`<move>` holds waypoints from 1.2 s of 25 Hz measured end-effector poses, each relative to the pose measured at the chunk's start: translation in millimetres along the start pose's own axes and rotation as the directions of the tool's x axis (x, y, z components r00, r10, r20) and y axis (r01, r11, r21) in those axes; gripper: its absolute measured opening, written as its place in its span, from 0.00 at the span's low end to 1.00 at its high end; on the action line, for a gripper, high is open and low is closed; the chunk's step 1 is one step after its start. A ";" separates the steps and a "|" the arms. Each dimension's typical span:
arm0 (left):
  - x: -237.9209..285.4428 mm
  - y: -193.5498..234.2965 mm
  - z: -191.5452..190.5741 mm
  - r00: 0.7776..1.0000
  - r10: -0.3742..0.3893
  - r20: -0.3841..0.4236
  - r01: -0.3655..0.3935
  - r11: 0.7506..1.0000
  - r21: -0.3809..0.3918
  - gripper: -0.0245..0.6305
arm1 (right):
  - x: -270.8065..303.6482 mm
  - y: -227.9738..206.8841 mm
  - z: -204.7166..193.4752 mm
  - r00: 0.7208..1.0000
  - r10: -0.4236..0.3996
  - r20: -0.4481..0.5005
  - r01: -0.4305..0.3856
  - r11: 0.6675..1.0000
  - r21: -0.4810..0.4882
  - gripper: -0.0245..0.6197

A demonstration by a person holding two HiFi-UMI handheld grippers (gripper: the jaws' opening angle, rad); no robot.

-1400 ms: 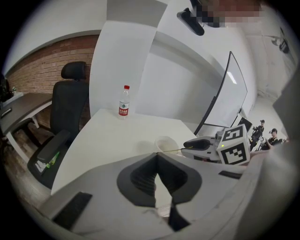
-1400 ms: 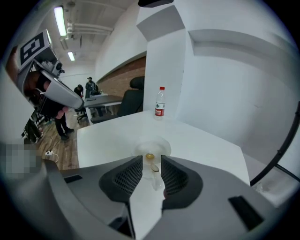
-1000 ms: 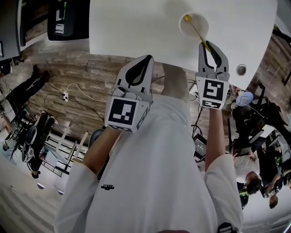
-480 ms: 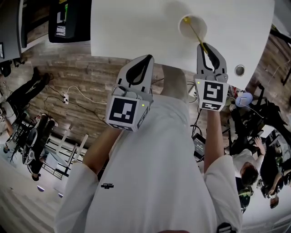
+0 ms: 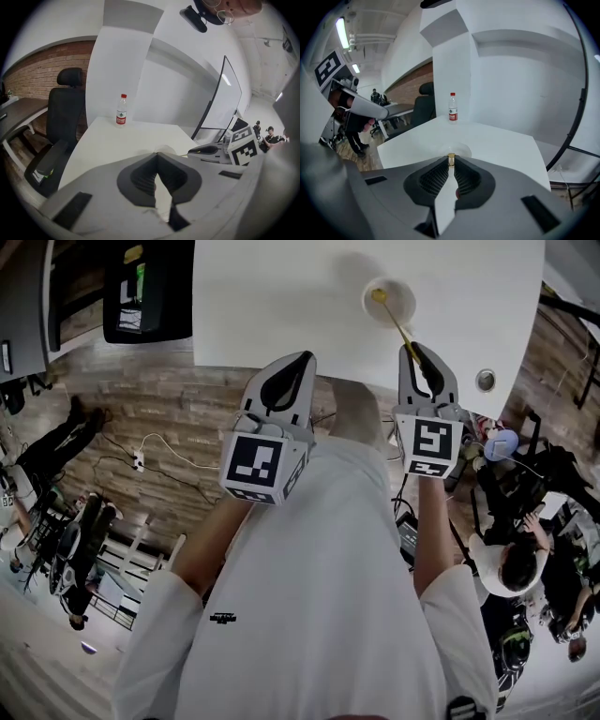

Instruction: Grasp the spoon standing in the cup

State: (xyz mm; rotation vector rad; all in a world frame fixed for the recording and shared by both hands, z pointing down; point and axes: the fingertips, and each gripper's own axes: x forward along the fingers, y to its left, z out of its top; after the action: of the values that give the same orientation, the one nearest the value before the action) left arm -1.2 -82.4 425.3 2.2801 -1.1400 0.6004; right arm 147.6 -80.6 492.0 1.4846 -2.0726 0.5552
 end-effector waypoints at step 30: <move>-50.2 11.4 59.4 0.988 -0.042 0.147 0.031 0.996 0.079 0.03 | -99.9 17.1 68.5 0.975 -0.165 0.149 0.149 0.983 0.108 0.10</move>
State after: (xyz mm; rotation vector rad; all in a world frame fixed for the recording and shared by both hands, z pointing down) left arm -28.9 -95.3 352.9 2.4402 -1.1597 0.4738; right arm 145.0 -43.3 375.5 1.7822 -2.0460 0.4954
